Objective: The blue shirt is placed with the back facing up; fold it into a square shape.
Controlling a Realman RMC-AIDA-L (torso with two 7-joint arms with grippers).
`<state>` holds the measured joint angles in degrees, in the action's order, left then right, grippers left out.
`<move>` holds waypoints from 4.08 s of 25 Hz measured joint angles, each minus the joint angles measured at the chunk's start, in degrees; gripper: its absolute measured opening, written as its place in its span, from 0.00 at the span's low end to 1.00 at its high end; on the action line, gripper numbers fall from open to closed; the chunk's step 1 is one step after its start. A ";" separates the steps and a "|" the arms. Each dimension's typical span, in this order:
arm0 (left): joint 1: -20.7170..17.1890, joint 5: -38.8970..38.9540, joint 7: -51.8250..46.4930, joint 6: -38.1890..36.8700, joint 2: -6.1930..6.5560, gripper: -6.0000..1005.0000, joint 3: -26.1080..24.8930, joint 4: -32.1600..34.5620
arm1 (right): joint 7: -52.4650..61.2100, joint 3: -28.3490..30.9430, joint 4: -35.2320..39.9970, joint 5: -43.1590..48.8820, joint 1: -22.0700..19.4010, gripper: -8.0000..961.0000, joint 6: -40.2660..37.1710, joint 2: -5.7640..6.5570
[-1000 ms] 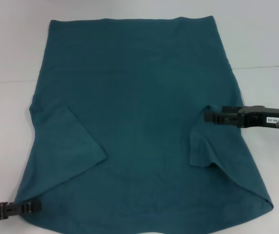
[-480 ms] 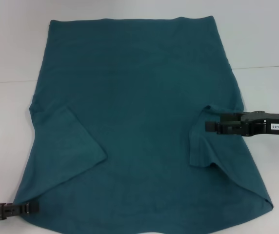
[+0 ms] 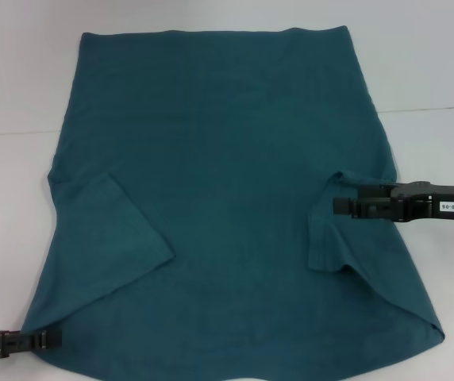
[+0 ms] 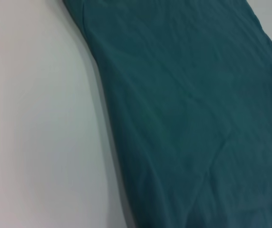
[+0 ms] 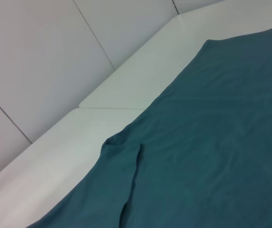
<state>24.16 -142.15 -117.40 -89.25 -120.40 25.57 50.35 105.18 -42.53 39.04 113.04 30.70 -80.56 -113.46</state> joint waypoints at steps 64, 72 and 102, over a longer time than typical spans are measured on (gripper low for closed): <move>2.96 0.17 -0.50 -2.84 0.96 0.02 0.27 0.62 | 21.99 1.73 1.75 17.66 -1.36 0.98 -1.66 4.34; 3.44 0.30 -0.54 -2.69 1.04 0.02 0.26 0.31 | 23.45 1.76 1.60 20.00 -1.34 0.98 0.35 3.95; 3.88 0.31 -0.45 -1.98 1.22 0.02 0.36 0.00 | 22.52 1.22 0.21 20.11 -1.06 0.98 3.66 1.67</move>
<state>28.04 -141.84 -117.85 -91.23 -119.18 25.93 50.35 127.70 -41.32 39.25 133.15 29.64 -76.90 -111.79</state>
